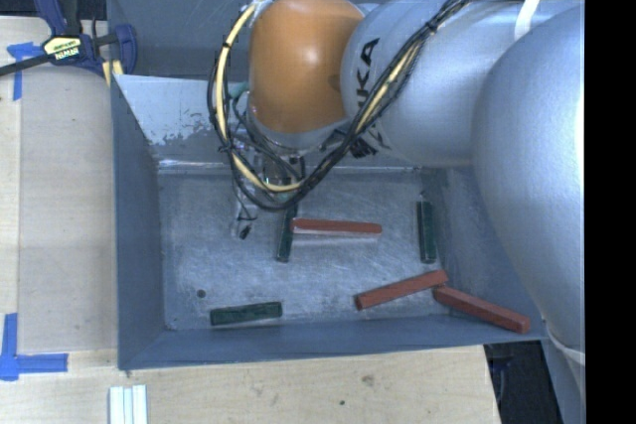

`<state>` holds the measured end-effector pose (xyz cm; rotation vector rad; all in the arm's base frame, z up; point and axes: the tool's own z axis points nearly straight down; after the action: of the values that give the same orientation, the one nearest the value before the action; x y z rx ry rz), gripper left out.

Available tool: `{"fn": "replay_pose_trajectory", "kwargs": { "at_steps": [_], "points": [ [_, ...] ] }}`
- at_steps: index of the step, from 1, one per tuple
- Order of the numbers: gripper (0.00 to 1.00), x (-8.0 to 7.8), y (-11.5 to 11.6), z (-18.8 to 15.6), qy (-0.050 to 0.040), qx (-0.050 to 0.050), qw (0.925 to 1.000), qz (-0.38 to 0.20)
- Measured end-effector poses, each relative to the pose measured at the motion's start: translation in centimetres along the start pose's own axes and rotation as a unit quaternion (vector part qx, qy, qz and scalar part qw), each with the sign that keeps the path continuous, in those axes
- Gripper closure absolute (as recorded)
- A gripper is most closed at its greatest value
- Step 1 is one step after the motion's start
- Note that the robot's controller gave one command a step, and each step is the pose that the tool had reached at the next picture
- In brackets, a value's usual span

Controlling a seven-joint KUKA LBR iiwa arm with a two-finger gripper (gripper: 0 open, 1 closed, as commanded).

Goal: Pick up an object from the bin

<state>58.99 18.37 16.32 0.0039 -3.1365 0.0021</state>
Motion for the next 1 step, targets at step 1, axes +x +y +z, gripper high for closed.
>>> {"fn": "replay_pose_trajectory", "kwargs": {
  "at_steps": [1],
  "points": [
    [0.0,-0.43,-4.73,9.61,-0.0011,0.0,0.9953,-0.097]
  ]
}}
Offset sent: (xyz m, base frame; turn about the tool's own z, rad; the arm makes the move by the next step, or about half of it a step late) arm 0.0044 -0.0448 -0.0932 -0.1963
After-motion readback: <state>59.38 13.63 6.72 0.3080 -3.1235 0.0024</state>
